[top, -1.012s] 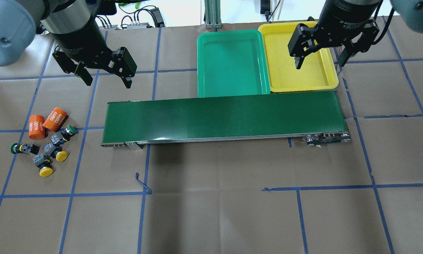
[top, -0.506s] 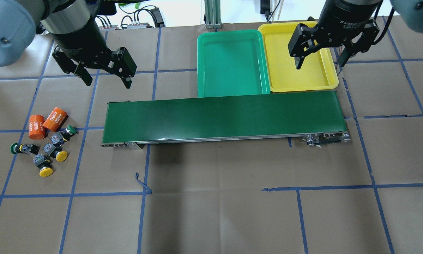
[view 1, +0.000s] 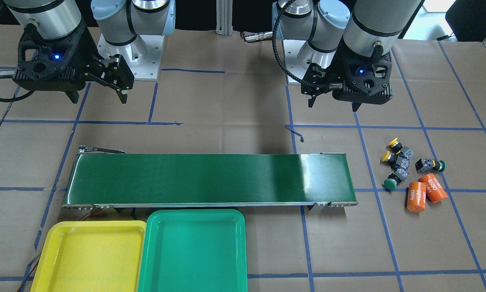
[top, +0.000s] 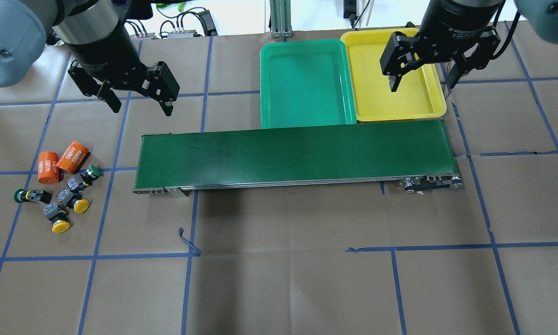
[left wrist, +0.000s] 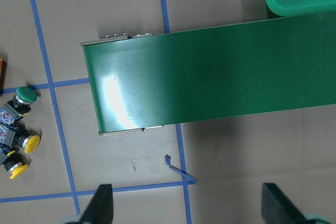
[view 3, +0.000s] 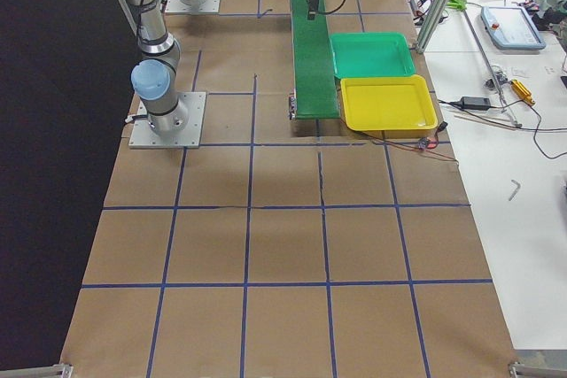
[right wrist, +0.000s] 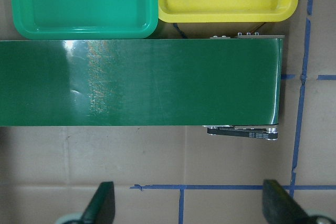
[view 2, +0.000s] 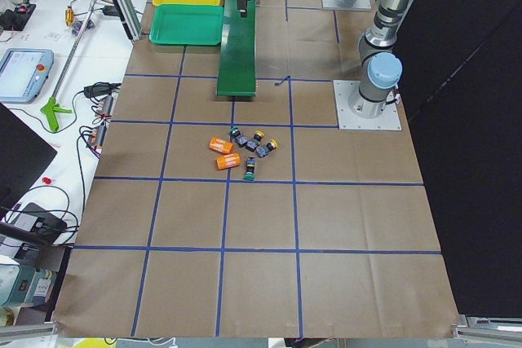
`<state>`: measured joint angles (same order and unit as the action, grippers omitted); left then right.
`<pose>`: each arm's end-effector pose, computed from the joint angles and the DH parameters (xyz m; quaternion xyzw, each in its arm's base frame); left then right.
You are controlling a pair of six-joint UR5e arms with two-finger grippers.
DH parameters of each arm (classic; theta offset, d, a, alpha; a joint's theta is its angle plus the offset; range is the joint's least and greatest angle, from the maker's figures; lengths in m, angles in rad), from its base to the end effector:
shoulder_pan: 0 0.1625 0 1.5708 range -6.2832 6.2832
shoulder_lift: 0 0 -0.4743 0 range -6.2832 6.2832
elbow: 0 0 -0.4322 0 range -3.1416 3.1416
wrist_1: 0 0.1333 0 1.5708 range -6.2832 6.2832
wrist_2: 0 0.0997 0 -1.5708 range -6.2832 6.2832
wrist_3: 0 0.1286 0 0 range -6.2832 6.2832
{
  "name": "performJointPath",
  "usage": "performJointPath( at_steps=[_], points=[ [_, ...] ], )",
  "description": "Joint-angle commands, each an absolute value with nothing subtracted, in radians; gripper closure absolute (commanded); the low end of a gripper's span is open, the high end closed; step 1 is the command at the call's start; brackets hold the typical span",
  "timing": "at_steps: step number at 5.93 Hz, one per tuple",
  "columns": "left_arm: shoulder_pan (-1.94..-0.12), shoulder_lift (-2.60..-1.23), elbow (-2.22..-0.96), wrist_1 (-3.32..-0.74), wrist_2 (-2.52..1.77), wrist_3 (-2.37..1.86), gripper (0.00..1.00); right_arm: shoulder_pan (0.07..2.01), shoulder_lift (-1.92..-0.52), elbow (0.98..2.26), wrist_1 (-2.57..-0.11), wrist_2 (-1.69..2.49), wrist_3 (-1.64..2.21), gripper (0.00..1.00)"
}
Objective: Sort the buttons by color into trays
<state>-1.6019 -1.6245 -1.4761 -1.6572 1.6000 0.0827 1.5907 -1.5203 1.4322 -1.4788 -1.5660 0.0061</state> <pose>-0.1466 -0.5468 0.5209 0.0572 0.9980 0.0231 0.0140 0.1449 -0.5509 0.5452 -0.0069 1.0000 0.0020 0.0024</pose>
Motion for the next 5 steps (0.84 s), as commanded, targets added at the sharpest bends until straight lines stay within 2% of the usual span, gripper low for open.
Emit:
performJointPath(
  at_steps=[1,5],
  points=[
    [-1.6,-1.624,-1.477,-1.658,1.603,0.087,0.01,1.591,-1.52,1.431,-1.48,-1.565,0.006,0.0],
    [-1.603,-1.617,-1.477,-1.658,1.605,0.087,0.01,1.591,-1.52,1.431,-1.48,-1.565,0.006,0.0]
  ],
)
